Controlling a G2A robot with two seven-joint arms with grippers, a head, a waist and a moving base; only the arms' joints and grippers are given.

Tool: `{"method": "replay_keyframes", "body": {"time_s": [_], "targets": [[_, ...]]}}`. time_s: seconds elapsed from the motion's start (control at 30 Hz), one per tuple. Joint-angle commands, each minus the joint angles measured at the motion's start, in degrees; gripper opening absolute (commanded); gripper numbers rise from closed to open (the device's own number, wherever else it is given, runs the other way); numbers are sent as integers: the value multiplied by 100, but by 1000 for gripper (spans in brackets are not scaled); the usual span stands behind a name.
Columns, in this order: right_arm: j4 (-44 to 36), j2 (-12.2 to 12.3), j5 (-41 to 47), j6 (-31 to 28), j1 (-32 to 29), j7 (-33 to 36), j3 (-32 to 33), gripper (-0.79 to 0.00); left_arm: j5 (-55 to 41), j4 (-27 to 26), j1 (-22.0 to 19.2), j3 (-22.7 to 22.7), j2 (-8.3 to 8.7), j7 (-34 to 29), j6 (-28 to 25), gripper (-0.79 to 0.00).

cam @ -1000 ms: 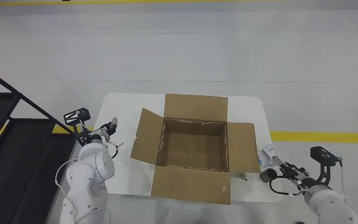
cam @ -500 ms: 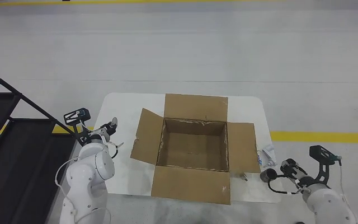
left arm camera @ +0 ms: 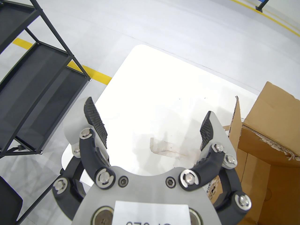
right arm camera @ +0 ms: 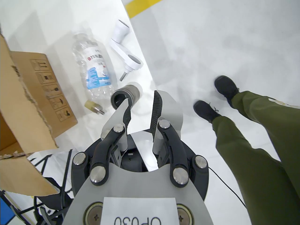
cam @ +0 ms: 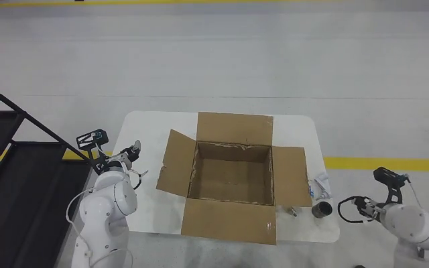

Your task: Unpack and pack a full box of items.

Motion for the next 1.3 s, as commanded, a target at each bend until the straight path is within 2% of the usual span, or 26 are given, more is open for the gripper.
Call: {"method": "replay_keyframes", "body": {"time_s": [0.0, 0.13, 0.27, 0.43, 0.47, 0.5, 0.63, 0.77, 1.27], "targets": [[105, 28, -167, -35, 145, 170, -73, -570, 0, 0, 0, 0, 0, 0, 0, 0], [244, 85, -495, -270, 279, 549, -248, -551, 0, 0, 0, 0, 0, 0, 0, 0], [301, 138, -788, -668, 396, 902, -491, -419, 0, 0, 0, 0, 0, 0, 0, 0], [444, 170, -869, -859, 450, 973, -704, -394, 0, 0, 0, 0, 0, 0, 0, 0], [495, 173, -798, -888, 459, 973, -739, -296, 0, 0, 0, 0, 0, 0, 0, 0], [552, 179, -782, -900, 474, 973, -758, -277, 0, 0, 0, 0, 0, 0, 0, 0], [880, 208, -576, -963, 617, 973, -851, -317, 0, 0, 0, 0, 0, 0, 0, 0], [1218, 250, -558, -961, 810, 973, -952, -391, 0, 0, 0, 0, 0, 0, 0, 0], [1774, 368, -703, -812, 1194, 973, -1475, -403, 0, 0, 0, 0, 0, 0, 0, 0]]}}
